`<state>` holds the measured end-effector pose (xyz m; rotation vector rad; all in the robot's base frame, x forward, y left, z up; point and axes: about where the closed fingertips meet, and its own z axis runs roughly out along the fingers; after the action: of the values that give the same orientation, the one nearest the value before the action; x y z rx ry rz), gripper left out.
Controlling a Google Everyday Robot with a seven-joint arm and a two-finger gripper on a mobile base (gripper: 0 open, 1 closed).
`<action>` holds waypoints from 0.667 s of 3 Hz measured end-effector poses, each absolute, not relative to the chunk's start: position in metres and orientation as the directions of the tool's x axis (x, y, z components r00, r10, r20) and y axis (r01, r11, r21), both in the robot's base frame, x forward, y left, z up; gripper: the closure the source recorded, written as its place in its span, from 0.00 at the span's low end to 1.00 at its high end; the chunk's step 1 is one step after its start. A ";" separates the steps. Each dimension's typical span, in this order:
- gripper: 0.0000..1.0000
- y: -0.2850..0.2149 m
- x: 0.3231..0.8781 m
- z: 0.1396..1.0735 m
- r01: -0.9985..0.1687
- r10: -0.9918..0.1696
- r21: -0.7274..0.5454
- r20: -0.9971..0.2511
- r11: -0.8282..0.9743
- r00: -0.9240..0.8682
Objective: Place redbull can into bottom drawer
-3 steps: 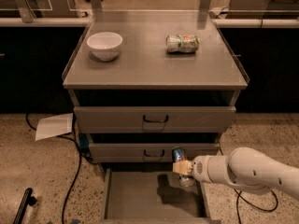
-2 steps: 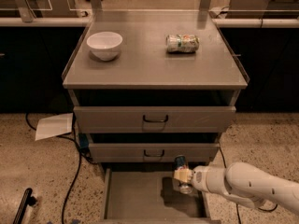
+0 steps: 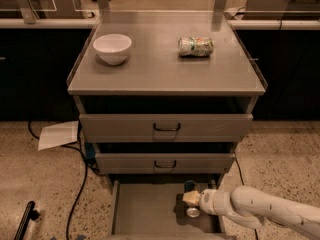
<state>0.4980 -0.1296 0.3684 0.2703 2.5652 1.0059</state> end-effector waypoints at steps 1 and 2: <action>1.00 -0.120 0.503 0.323 0.095 0.317 0.714 -0.184 0.694 -0.930; 1.00 -0.107 0.513 0.290 0.120 0.307 0.732 -0.127 0.671 -0.943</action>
Offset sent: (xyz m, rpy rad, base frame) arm 0.0250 0.0331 -0.1128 0.1124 0.1842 0.0337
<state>0.5129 -0.1072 0.2900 0.3439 2.6466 1.1341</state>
